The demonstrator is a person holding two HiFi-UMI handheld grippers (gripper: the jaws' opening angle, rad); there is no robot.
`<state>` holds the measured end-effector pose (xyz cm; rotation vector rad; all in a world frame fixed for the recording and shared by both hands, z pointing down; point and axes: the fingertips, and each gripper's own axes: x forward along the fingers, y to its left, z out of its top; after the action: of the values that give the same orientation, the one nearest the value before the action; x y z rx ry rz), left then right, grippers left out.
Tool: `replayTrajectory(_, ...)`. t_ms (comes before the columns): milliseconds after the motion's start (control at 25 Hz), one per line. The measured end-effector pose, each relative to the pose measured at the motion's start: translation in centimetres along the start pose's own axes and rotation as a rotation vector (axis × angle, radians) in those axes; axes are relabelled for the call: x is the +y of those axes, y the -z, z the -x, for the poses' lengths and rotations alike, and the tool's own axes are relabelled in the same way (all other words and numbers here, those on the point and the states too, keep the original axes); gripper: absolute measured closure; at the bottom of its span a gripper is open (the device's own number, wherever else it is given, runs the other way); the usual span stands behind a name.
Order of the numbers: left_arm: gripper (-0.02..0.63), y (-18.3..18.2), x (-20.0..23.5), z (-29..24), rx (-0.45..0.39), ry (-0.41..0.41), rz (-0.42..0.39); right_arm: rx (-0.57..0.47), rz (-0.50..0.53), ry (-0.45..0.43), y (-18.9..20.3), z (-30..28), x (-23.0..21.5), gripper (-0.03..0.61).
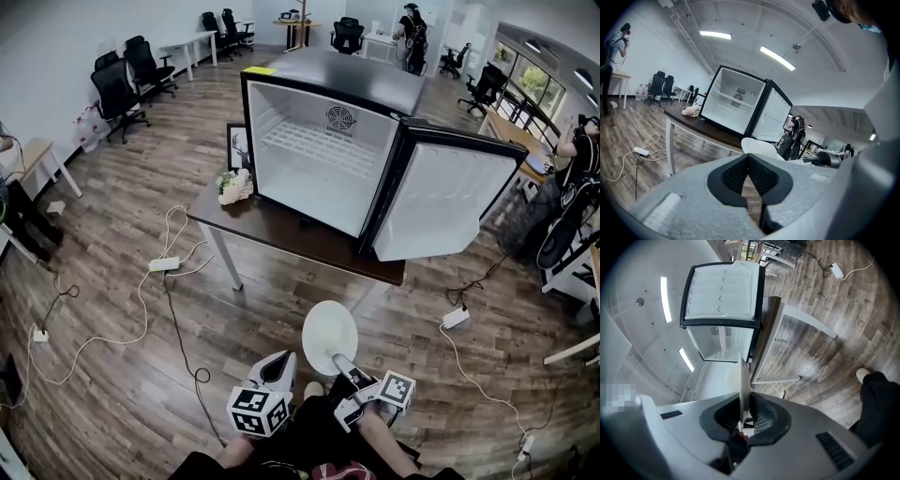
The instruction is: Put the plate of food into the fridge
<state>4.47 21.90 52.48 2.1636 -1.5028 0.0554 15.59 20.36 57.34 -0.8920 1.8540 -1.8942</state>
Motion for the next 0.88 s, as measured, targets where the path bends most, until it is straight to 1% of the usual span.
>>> replayTrajectory(200,0.606,-0.9,0.3,-3.1,-0.011,-0.043,0.006,0.033,0.002,0.005,-2.8,-1.7,-0.2,0.534)
replayTrajectory(400,0.606,-1.6,0.0,-5.9,-0.017,-0.066,0.009,0.063,0.014,0.0,-5.5,-3.0,-0.2,0.534)
replayTrajectory(640,0.606,-2.2,-0.2,-8.4,-0.033,-0.09,0.02,0.109,0.025,0.005,-7.3,-4.0,-0.4,0.534)
replayTrajectory(880,0.606,-2.7,0.0,-9.7,-0.039,-0.105,0.028,0.124,0.023,-0.007,-8.5,-4.8,-0.3,0.534)
